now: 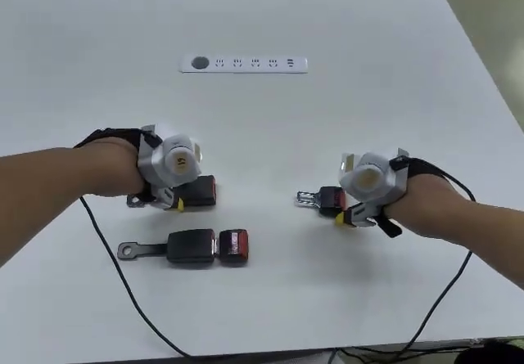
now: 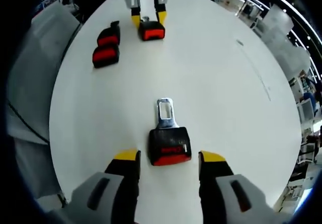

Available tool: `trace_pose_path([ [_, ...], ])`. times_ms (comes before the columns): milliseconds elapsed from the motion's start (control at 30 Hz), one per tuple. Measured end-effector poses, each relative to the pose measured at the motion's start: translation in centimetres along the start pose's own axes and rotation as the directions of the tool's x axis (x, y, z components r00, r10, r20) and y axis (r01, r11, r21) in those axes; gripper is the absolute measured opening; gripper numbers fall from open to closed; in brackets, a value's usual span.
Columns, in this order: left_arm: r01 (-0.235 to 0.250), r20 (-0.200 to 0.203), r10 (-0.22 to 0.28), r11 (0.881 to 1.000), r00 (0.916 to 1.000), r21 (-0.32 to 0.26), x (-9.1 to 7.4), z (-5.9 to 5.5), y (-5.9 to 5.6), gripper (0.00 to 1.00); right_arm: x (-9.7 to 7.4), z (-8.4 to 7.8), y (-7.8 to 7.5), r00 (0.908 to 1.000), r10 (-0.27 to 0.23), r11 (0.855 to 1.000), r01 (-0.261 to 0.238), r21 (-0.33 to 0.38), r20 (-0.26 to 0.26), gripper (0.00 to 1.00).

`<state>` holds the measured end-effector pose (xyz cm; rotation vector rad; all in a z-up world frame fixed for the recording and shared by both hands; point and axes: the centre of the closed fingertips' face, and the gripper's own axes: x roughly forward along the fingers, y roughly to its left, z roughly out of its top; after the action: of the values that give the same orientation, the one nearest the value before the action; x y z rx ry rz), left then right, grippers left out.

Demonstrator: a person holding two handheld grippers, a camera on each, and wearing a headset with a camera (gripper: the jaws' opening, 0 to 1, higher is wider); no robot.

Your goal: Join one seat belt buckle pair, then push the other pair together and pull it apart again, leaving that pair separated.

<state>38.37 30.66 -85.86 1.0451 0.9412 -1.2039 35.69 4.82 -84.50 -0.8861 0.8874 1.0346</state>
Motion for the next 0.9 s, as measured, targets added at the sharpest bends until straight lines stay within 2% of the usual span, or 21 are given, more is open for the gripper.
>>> trace_pose_path([
  [33,-0.003,-0.01,0.003,1.0,1.0,-0.022,-0.1,-0.5,-0.1,0.33,-0.7,0.7,-0.1,0.9996,-0.019,0.999,0.019,0.028,0.023,0.48],
  [67,-0.007,-0.021,0.007,1.0,0.9998,-0.02,-0.1,-0.9,-0.1,0.33,-1.2,1.3,0.0,0.9985,-0.025,0.998,0.023,0.053,0.048,0.49],
  [100,-0.019,-0.035,0.019,1.0,0.9992,-0.004,-0.3,-1.3,-0.1,0.33,-2.1,2.3,0.1,0.9946,-0.032,0.996,0.023,0.088,0.099,0.49],
  [133,-0.04,-0.031,0.041,0.999,0.9987,0.007,-0.6,-1.6,0.0,0.34,-2.7,2.8,0.0,0.9918,-0.044,0.994,0.03,0.109,0.12,0.49],
  [167,-0.057,-0.017,0.056,0.998,0.9983,-0.008,-1.0,-1.5,0.0,0.35,-3.3,3.2,0.0,0.9881,-0.056,0.992,0.038,0.124,0.143,0.49],
  [233,-0.088,0.041,0.091,0.992,0.995,-0.086,-2.3,-1.0,0.0,0.37,-4.7,3.5,0.1,0.9813,-0.078,0.987,0.052,0.15,0.176,0.49],
  [300,-0.121,0.09,0.137,0.98,0.9866,-0.159,-3.8,-1.1,0.1,0.38,-6.0,3.4,0.4,0.9756,-0.099,0.984,0.068,0.164,0.196,0.49],
  [333,-0.134,0.116,0.156,0.976,0.981,-0.174,-4.8,-1.2,-0.3,0.38,-6.6,3.0,0.7,0.973,-0.112,0.98,0.075,0.183,0.202,0.49],
  [367,-0.143,0.123,0.168,0.972,0.9782,-0.186,-5.5,-1.4,-0.7,0.38,-7.0,2.8,0.9,0.9709,-0.12,0.977,0.078,0.198,0.207,0.49],
  [400,-0.158,0.129,0.187,0.965,0.974,-0.208,-6.3,-1.7,-1.3,0.4,-7.5,2.4,1.2,0.9687,-0.13,0.973,0.085,0.213,0.211,0.5],
  [433,-0.152,0.138,0.185,0.963,0.973,-0.223,-6.9,-1.9,-2.1,0.41,-7.7,2.1,1.5,0.9681,-0.131,0.969,0.079,0.235,0.214,0.51],
  [467,-0.15,0.16,0.202,0.946,0.9661,-0.287,-7.2,-2.4,-2.5,0.43,-8.1,1.8,2.1,0.9659,-0.134,0.954,0.065,0.292,0.222,0.52],
  [500,-0.149,0.168,0.206,0.941,0.9639,-0.303,-7.3,-2.6,-2.7,0.45,-8.2,1.7,2.3,0.9647,-0.134,0.95,0.06,0.307,0.226,0.54],
  [533,-0.145,0.193,0.218,0.931,0.9566,-0.334,-8.0,-2.9,-3.5,0.46,-8.7,1.7,2.8,0.9586,-0.143,0.943,0.056,0.329,0.246,0.54],
  [567,-0.144,0.203,0.224,0.927,0.9532,-0.347,-8.4,-3.1,-4.1,0.47,-9.0,1.5,3.2,0.9575,-0.146,0.944,0.06,0.324,0.249,0.55],
  [600,-0.151,0.199,0.232,0.923,0.9521,-0.353,-9.0,-3.6,-5.3,0.49,-9.2,1.1,3.9,0.9585,-0.149,0.945,0.065,0.321,0.243,0.57],
  [667,-0.154,0.198,0.242,0.915,0.9499,-0.374,-9.6,-4.3,-6.7,0.54,-9.5,0.8,4.7,0.9575,-0.158,0.944,0.075,0.323,0.241,0.6],
  [733,-0.143,0.208,0.247,0.899,0.9464,-0.415,-10.3,-4.8,-9.1,0.59,-9.8,0.6,5.7,0.9539,-0.167,0.934,0.072,0.35,0.249,0.62],
  [800,-0.147,0.21,0.261,0.886,0.9424,-0.441,-10.8,-5.2,-10.3,0.63,-9.9,0.6,6.7,0.9532,-0.167,0.932,0.069,0.355,0.252,0.64],
  [900,-0.14,0.232,0.281,0.864,0.9312,-0.484,-11.6,-5.2,-11.8,0.68,-9.6,0.8,7.7,0.9555,-0.162,0.939,0.072,0.337,0.247,0.68],
])
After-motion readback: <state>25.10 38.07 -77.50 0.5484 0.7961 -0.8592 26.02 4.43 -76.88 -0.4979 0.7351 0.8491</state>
